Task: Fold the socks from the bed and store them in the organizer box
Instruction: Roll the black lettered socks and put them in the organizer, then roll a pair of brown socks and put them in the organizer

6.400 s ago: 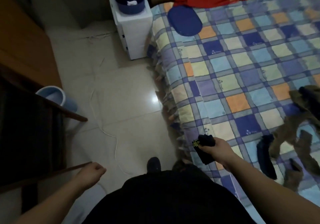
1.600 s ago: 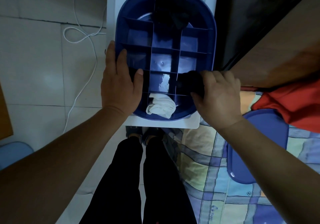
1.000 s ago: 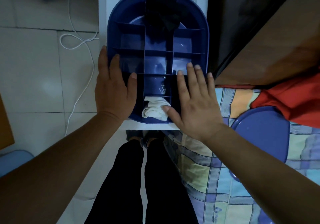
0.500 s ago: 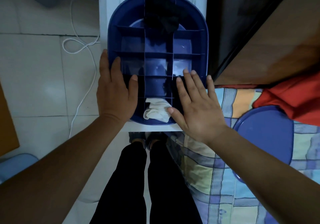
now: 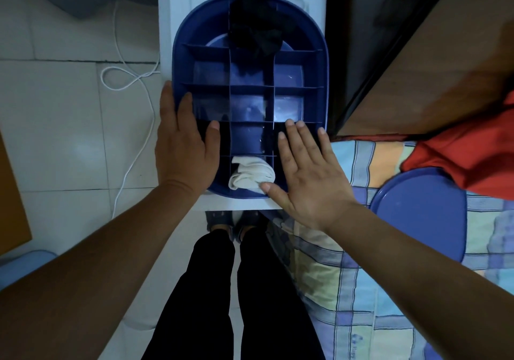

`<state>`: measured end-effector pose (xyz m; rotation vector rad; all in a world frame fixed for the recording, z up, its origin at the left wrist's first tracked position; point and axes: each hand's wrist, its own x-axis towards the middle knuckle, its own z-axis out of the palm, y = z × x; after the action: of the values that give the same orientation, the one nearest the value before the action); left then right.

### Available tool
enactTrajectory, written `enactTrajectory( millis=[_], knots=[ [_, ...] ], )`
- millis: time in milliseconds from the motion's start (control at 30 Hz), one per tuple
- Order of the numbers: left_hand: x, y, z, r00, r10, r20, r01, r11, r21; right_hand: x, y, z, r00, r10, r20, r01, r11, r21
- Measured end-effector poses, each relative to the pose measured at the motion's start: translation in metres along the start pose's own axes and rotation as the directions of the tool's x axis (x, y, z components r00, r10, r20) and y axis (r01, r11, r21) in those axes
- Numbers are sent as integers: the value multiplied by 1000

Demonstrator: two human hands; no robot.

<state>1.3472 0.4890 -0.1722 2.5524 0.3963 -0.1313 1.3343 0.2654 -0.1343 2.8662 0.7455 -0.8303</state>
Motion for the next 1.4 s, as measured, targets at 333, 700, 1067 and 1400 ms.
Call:
enactTrajectory(
  millis=[333, 700, 1067, 1400],
  knots=[
    [-48, 20, -97, 941, 46, 335, -77, 994, 77, -52, 8, -64, 966, 259, -7, -213, 810, 546],
    [-145, 55, -233, 524, -314, 792, -26, 923, 384, -214, -16, -81, 783, 229, 579, -613, 445, 653],
    [-104, 71, -259, 452, -268, 851, -61, 942, 329, -311, -86, -64, 567, 562, 602, -692, -71, 718],
    [-89, 92, -266, 396, -341, 853, -242, 857, 456, -373, -192, -38, 467, 589, 660, -545, -395, 739]
  ],
)
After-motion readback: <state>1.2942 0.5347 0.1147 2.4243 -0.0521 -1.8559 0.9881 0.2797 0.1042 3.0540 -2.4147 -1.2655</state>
